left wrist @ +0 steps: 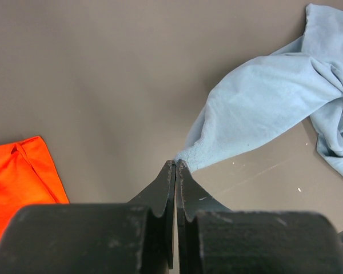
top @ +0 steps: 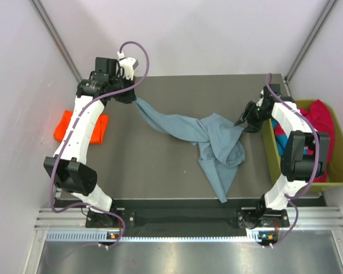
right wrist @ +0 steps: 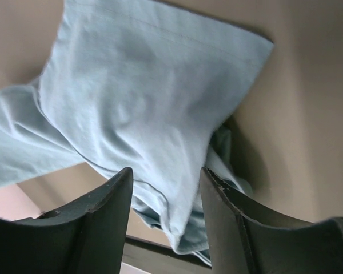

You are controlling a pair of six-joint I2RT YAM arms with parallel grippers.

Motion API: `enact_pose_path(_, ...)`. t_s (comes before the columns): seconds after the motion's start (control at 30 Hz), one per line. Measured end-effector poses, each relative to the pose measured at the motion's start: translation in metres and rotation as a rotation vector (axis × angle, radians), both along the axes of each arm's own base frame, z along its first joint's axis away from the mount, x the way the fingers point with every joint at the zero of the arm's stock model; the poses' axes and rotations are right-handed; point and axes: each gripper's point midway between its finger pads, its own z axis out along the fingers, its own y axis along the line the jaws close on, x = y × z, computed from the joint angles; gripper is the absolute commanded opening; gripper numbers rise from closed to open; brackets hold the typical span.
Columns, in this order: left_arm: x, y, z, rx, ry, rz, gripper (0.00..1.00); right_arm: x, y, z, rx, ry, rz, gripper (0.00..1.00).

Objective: Fold and stack the t-shirts
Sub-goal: Flatten the tshirt out

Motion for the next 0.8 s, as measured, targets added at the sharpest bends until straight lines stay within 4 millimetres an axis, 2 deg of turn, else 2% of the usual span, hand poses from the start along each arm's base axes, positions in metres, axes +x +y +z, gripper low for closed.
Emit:
enact_pose_path(0.23,0.003,-0.002,0.006,-0.01,-0.012,-0.008,0.0,-0.022,-0.004,0.004,-0.036,-0.002,0.012,0.51)
enact_pose_path(0.43,0.012,-0.004,0.02,-0.016,-0.048,-0.008,0.0,-0.025,-0.004,-0.007,-0.042,-0.002,0.025,0.48)
enact_pose_path(0.53,0.013,-0.003,0.024,-0.015,-0.059,-0.004,0.0,-0.017,-0.003,-0.015,-0.043,-0.005,0.036,0.35)
enact_pose_path(0.57,0.013,-0.003,0.024,-0.014,-0.06,-0.003,0.0,-0.013,-0.003,-0.019,-0.044,-0.001,0.043,0.26)
enact_pose_path(0.67,0.014,-0.001,0.023,-0.007,-0.061,0.004,0.0,0.004,-0.004,-0.032,-0.051,0.018,0.049,0.11)
enact_pose_path(0.8,0.011,0.003,0.019,0.009,-0.055,0.016,0.0,0.037,-0.005,-0.043,-0.063,0.012,0.066,0.04)
